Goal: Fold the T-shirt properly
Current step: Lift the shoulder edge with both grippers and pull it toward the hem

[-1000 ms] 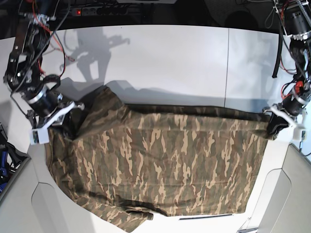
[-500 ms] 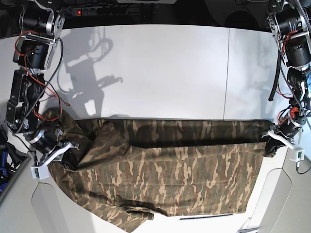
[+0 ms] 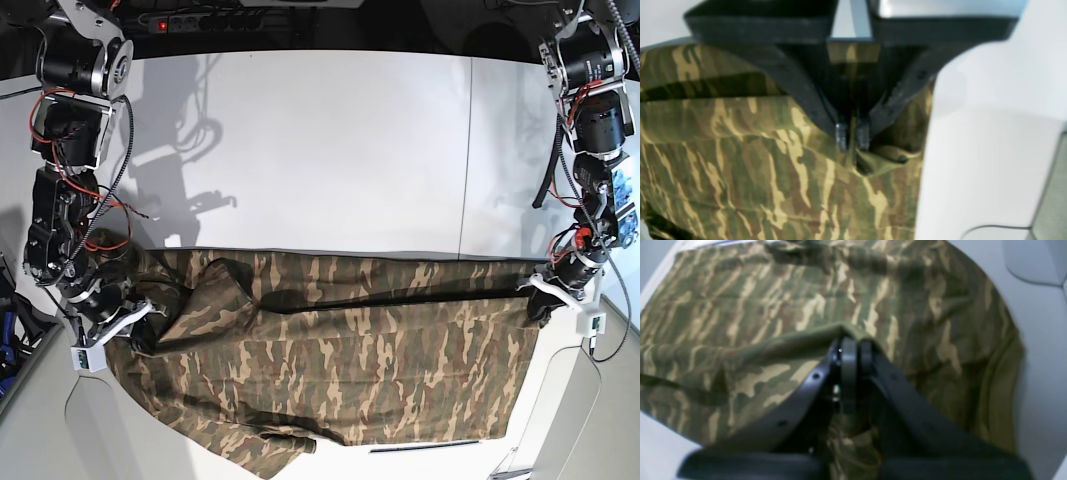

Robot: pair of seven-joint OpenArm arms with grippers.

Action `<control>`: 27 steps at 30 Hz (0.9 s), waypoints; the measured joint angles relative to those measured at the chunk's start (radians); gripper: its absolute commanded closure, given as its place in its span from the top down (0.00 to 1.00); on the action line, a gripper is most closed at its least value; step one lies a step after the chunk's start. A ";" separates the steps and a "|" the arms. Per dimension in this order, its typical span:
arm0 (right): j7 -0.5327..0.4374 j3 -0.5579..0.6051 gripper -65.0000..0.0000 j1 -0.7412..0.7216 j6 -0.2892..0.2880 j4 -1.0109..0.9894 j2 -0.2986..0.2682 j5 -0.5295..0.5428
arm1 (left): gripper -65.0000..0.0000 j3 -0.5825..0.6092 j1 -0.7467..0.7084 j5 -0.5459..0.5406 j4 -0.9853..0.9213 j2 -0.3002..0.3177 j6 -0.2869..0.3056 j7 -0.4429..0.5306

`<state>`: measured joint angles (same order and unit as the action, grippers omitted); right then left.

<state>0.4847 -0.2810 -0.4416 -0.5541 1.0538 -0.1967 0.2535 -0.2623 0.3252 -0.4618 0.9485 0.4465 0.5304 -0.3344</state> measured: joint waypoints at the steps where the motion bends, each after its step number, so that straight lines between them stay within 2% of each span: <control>1: -0.014 0.000 0.00 0.000 0.000 -0.008 0.000 0.001 | 0.00 0.000 0.002 0.001 0.000 -0.007 -0.025 -0.001; 3: -0.022 0.000 0.00 -0.002 0.000 -0.023 0.000 0.001 | 0.14 0.000 0.002 0.000 0.000 -0.011 -0.055 -0.001; 4: -0.029 0.000 0.03 -0.002 0.000 -0.029 0.000 0.000 | 0.21 0.000 0.002 0.000 0.000 -0.011 -0.064 -0.002; 7: -0.036 0.000 0.45 -0.002 0.002 -0.034 0.000 0.000 | 0.36 0.000 0.002 0.000 0.000 -0.008 -0.075 -0.001; 8: -0.039 0.000 0.54 -0.002 0.003 -0.034 0.000 0.000 | 0.38 0.000 0.002 0.001 0.000 -0.008 -0.075 -0.001; 9: -0.041 0.000 0.58 -0.002 0.004 -0.034 0.000 0.000 | 0.39 0.000 0.002 0.001 0.000 -0.008 -0.074 -0.001; 16: -0.031 0.000 0.58 -0.002 0.004 -0.033 0.000 0.000 | 0.39 -0.001 0.002 -0.011 -0.001 0.001 -0.074 -0.036; 22: 0.138 -0.025 0.58 -0.001 0.012 0.011 -0.002 0.035 | 0.40 -0.015 0.002 -0.072 -0.001 0.030 -0.075 -0.078; 25: 0.225 -0.089 0.58 -0.002 0.012 0.049 -0.002 0.095 | 0.50 -0.062 0.002 -0.077 -0.001 0.033 -0.075 -0.094; 27: 0.239 -0.145 0.58 0.011 0.013 0.079 -0.002 0.131 | 0.57 -0.096 0.002 -0.100 -0.001 0.033 -0.075 -0.132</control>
<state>0.7235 -0.4255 -0.4309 -0.5411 1.1324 -0.1982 0.3847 -0.3584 0.3271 -0.5621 0.9478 0.4797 0.4553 -0.4664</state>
